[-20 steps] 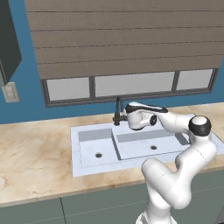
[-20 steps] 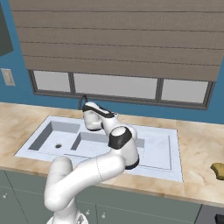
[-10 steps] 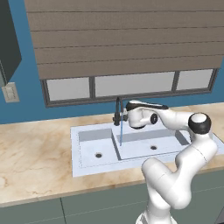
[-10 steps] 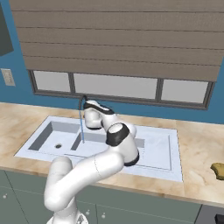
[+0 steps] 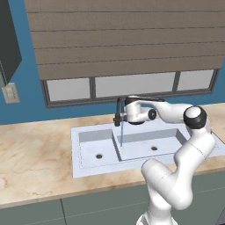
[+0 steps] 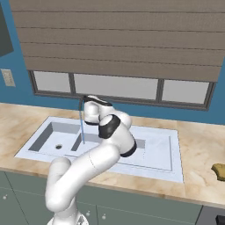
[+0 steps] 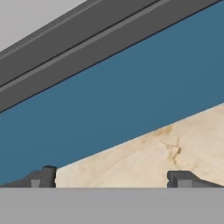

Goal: Soak the sponge with water for a few seconds and then drop it inside the sink.

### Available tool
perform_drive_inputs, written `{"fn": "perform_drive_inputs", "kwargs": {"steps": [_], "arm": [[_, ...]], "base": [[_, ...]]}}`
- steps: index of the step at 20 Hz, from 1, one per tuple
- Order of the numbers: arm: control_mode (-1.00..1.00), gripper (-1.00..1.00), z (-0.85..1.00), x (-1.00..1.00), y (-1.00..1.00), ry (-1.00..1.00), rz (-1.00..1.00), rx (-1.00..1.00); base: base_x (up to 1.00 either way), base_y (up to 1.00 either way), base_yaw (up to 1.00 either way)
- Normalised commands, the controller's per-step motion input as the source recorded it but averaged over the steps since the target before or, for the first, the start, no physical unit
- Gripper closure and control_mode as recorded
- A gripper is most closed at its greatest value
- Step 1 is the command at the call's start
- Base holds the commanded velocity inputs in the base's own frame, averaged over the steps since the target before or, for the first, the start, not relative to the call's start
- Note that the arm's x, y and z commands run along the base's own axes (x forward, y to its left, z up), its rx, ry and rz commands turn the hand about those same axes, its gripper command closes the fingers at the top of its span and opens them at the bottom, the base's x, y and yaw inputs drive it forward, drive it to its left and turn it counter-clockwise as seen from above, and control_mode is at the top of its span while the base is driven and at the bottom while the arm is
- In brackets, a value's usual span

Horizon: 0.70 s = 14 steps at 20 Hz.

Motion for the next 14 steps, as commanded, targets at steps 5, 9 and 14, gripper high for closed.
{"fn": "perform_drive_inputs", "kwargs": {"steps": [5,9,14], "arm": [[-1.0,-1.0,0.02,0.0,-0.48,0.0,-0.08,0.06],[-1.0,-1.0,0.06,-0.02,-0.54,0.0,-0.09,0.1],[-1.0,-1.0,0.31,-0.25,-0.59,0.0,-0.07,0.09]], "base": [[0.0,0.0,0.0],[0.0,0.0,0.0],[0.0,0.0,0.0]]}}
